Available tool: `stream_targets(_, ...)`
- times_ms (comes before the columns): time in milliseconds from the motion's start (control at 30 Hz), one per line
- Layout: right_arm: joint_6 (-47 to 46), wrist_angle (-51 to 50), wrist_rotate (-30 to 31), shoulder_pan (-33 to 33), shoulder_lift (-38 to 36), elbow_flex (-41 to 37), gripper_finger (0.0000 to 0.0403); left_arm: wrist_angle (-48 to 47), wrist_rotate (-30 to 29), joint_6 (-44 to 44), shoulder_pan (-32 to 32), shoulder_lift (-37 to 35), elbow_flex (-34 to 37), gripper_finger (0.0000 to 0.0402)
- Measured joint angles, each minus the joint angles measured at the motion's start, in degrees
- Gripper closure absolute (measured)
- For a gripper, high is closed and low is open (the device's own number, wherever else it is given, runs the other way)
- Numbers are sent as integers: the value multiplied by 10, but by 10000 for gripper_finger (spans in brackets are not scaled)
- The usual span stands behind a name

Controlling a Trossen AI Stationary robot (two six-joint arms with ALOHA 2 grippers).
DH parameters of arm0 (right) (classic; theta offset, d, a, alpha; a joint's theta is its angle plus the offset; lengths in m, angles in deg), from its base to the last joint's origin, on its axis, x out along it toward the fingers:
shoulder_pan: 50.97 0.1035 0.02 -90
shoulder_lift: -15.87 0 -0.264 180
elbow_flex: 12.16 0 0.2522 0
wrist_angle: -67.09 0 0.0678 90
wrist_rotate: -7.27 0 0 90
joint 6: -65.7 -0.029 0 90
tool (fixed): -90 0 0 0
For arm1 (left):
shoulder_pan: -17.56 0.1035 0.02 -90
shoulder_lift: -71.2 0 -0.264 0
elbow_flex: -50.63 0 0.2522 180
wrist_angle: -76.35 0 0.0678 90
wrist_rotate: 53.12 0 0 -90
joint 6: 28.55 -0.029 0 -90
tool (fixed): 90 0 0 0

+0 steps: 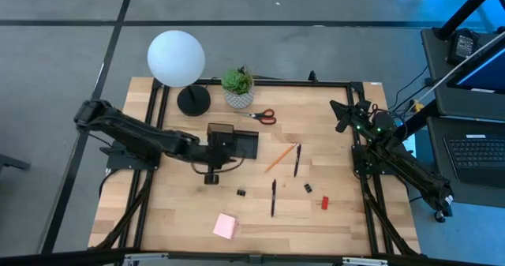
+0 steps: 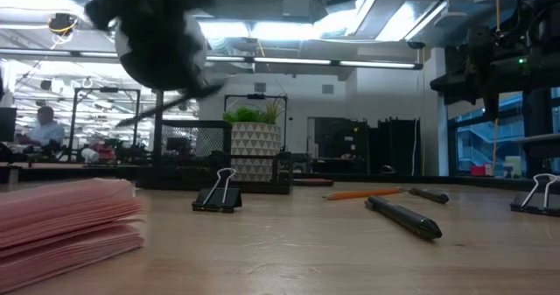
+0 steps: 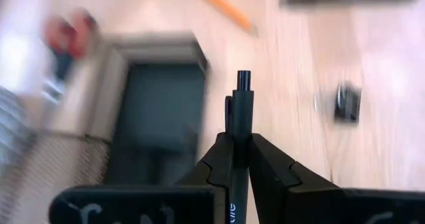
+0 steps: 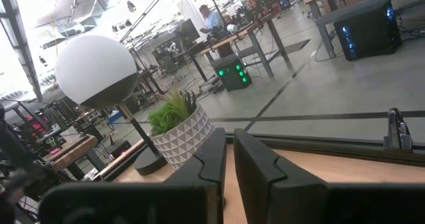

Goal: Pick and place office supplies into organizer
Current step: Put the black pen into the black desk organizer

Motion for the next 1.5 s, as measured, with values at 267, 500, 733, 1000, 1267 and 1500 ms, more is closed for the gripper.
stream_targets(267, -1, 0, 0, 0, 0, 0, 368, 83, -82, -94, 24, -89, -1, 375)
stream_targets(500, -3, 0, 0, 0, 0, 0, 368, 105, -48, -113, 112, -84, -1, 375)
stream_targets(733, -2, 0, 0, 0, 0, 0, 368, 180, 35, -117, 187, -83, 31, 375)
stream_targets(1000, -2, -12, 0, 0, 0, 0, 368, 307, 69, -118, 235, -83, 131, 375)
stream_targets(1267, 0, -19, 0, 0, 0, 0, 368, 396, 92, -102, 261, -83, 202, 374)
stream_targets(1500, 1, -21, 0, 0, 0, 0, 368, 423, 93, -82, 263, -83, 246, 373)
